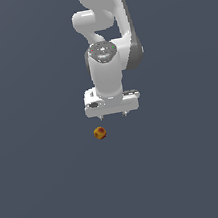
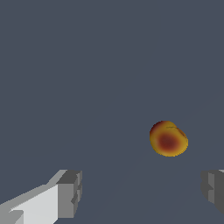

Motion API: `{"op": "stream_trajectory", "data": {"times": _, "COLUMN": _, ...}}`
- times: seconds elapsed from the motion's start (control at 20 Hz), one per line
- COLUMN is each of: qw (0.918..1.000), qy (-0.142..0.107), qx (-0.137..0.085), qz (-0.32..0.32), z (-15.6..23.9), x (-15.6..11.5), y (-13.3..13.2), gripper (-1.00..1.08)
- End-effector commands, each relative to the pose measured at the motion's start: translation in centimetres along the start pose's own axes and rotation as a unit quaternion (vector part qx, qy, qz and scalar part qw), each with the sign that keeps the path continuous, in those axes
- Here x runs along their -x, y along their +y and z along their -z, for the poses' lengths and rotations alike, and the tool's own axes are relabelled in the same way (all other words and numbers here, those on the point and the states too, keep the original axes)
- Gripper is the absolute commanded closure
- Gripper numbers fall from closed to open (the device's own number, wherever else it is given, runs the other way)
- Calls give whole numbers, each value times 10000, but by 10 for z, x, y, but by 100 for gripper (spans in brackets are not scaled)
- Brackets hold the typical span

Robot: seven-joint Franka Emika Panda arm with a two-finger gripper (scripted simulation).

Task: Pick up the object and move it to a goal position.

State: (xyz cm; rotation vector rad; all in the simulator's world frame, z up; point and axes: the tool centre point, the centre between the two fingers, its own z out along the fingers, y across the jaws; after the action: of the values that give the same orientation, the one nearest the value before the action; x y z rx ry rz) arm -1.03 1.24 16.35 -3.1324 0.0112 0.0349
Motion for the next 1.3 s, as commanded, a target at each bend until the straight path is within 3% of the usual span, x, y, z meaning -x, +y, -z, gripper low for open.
{"op": "stream_trajectory", "data": {"times": 0.0, "qw": 10000, "qy": 0, "qx": 0, "qz": 0, "z": 0, "x": 0, "y": 0, "gripper": -92}}
{"op": "stream_trajectory", "data": {"times": 0.5, "qw": 9999, "qy": -25, "qx": -153, "qz": 32, "z": 10, "x": 4, "y": -19, "gripper": -92}}
{"op": "stream_trajectory", "data": {"times": 1.25, "qw": 9978, "qy": 2, "qx": -104, "qz": 649, "z": -3, "x": 0, "y": -2, "gripper": -92}}
